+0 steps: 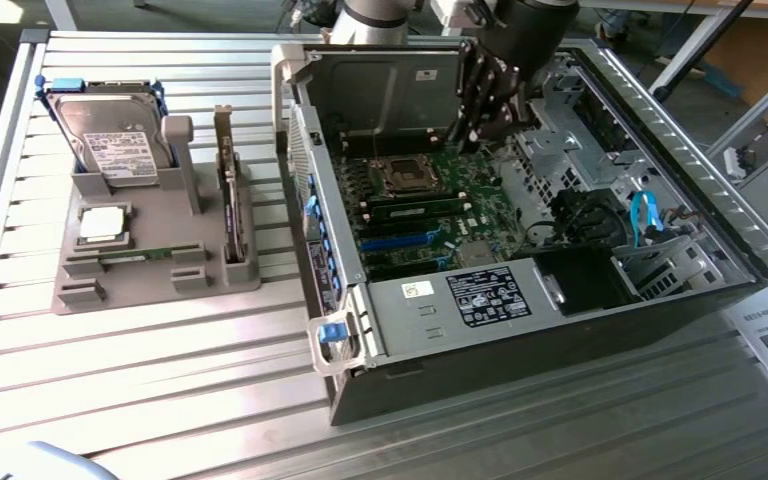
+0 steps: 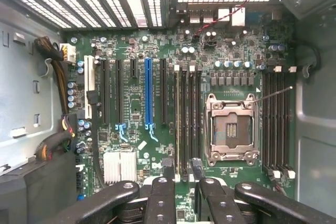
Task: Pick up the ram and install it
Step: 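Insert the ram into the slot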
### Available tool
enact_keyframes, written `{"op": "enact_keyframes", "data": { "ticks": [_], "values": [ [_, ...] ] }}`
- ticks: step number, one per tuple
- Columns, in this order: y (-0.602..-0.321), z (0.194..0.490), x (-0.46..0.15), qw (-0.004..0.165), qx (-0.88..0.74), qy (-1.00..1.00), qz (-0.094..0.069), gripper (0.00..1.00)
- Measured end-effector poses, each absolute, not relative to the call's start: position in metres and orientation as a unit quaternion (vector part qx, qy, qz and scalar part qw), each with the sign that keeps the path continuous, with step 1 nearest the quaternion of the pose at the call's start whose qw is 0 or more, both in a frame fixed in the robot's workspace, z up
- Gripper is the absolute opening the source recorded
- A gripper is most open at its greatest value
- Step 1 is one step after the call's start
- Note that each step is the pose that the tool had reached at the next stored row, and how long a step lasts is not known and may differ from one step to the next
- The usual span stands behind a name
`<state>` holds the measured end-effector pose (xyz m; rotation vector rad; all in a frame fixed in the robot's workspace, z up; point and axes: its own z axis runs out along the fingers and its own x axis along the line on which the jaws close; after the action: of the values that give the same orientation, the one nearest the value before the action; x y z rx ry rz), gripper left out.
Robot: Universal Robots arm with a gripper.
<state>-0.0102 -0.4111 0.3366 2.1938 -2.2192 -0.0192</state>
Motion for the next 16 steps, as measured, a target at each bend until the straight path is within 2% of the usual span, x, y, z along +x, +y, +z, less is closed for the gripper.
{"op": "enact_keyframes", "data": {
  "ticks": [16],
  "values": [
    [-0.411,0.358,-0.01,0.01,0.703,-0.711,-0.006,0.25]
  ]
}}
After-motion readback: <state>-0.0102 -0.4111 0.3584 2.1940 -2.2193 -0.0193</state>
